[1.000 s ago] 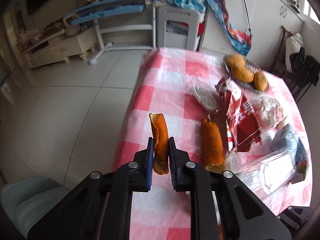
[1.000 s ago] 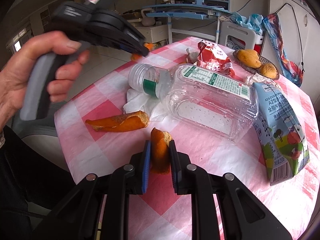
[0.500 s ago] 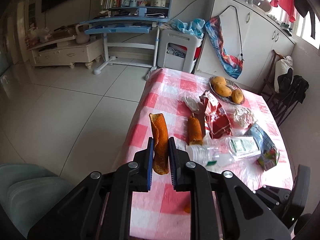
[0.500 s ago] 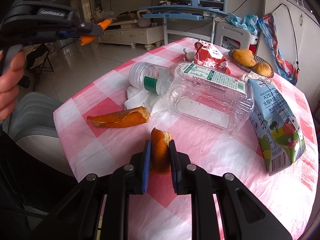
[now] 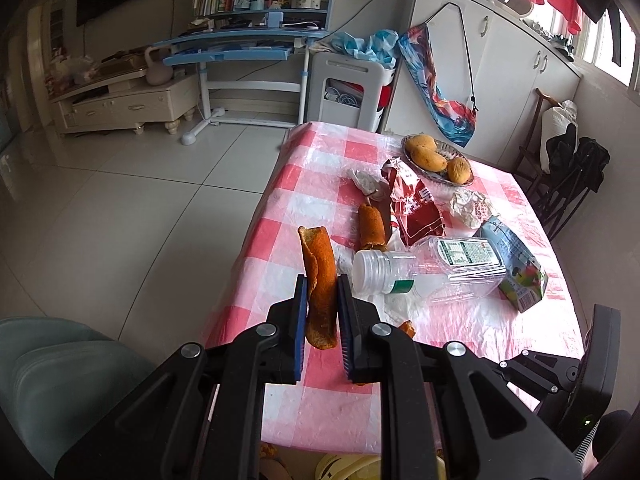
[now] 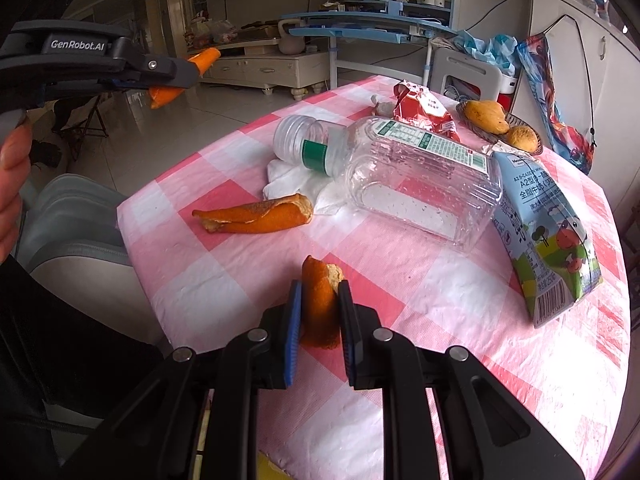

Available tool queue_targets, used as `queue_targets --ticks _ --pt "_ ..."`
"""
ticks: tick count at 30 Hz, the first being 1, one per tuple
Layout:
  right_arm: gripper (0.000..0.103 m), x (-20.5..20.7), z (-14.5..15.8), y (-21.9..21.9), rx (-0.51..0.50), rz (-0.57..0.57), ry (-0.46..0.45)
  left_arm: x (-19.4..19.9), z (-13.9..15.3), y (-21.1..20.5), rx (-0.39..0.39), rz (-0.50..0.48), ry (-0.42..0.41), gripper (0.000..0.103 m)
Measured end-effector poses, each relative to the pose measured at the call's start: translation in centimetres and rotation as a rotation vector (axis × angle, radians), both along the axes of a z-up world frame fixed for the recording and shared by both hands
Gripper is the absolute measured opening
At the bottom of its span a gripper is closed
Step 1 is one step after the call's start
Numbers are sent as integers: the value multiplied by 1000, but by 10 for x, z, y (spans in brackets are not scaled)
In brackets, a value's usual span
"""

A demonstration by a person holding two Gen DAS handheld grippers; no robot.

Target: Collect trash

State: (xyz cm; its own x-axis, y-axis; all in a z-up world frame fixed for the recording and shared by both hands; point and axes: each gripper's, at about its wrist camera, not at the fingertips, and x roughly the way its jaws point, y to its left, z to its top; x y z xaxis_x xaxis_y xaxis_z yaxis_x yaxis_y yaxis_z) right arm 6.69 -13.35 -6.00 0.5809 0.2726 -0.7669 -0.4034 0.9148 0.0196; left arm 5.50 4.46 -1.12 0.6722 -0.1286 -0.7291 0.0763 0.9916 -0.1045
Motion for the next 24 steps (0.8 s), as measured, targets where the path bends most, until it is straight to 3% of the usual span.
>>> queue_targets --ticks 24 --pt "20 0 0 1 -3 3 -2 1 -3 -5 18 -6 0 14"
